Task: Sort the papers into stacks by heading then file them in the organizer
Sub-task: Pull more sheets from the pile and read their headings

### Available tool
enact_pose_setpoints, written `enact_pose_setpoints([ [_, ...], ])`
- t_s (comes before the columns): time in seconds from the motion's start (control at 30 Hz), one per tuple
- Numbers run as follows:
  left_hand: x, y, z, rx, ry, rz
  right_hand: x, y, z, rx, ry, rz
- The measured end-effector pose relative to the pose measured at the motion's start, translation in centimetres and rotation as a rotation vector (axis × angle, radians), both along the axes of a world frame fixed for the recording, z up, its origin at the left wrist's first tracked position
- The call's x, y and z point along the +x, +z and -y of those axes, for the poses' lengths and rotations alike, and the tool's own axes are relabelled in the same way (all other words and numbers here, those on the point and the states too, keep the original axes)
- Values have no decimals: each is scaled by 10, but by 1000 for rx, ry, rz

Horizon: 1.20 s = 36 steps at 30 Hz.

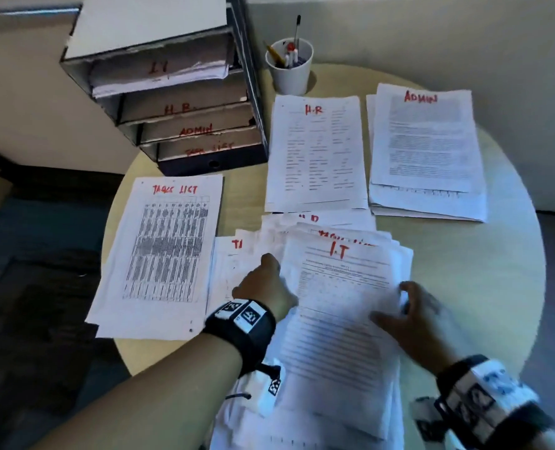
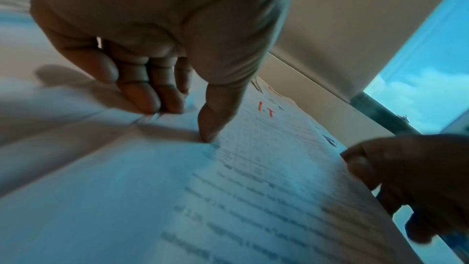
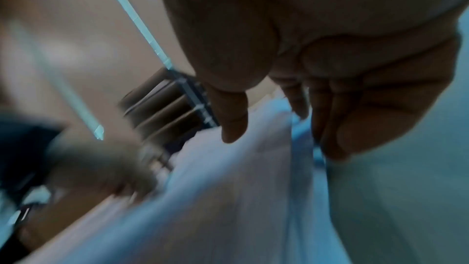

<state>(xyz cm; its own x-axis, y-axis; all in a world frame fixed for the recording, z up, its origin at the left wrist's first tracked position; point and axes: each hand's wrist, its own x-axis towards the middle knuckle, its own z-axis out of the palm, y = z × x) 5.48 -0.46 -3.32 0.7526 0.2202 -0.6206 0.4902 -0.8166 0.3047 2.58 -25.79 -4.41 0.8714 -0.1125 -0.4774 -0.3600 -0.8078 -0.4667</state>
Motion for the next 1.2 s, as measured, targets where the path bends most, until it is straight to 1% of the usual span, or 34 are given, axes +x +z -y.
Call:
enact_pose_setpoints([
  [0.07,-1,-2,2,-42,63,14,-19,-8,-9,-21,-11,-1],
  [0.13,-6,-3,5,-61,83,24,-26,-9,-16,6,-72,3],
  [0.2,-10,-3,7,-100,89,82,-29,-11,-16,30,-106,89],
  [0.27,-15,-4,4,-175,112,186,-34,-12,-12,36,-152,191],
  [0.3,-19,-4,2,-226,128,232,-37,-13,-9,35,-173,238],
  [0.37,-29,1,0,-398,149,294,-44,-12,-1,55,-244,350],
  [0.4,-35,4,-2,-492,150,313,-48,-11,2,90,-288,391],
  [0.43,-40,8,-3,-572,136,324,-54,-10,5,142,-332,394],
  [0.47,-45,12,-6,-629,99,316,-59,-10,8,221,-387,357],
  [0.53,-55,17,-11,-656,-29,249,-72,-10,16,480,-508,270],
  [0.6,-59,21,-15,-602,-111,188,-84,-7,24,699,-558,226],
  [0.67,-49,25,-17,-491,-123,232,-93,-8,32,790,-552,214],
  [0.73,-26,22,-14,-305,-148,311,-98,-9,37,841,-527,201],
  [0.77,-11,20,-11,-211,-169,322,-99,-9,37,858,-490,189],
  [0.8,3,16,-6,-118,-197,311,-100,-10,36,860,-445,175],
  [0.87,23,13,2,50,-259,228,-99,-12,34,819,-378,153],
  [0.93,32,12,7,198,-355,165,-96,-13,31,813,-386,137],
  [0.97,34,9,7,222,-375,155,-95,-13,30,816,-394,134],
  [1.07,36,5,1,196,-361,143,-94,-15,29,809,-418,126],
  [1.13,37,4,-5,189,-364,212,-95,-15,29,828,-440,121],
  [1.2,33,3,-12,162,-394,350,-95,-13,32,851,-449,119],
])
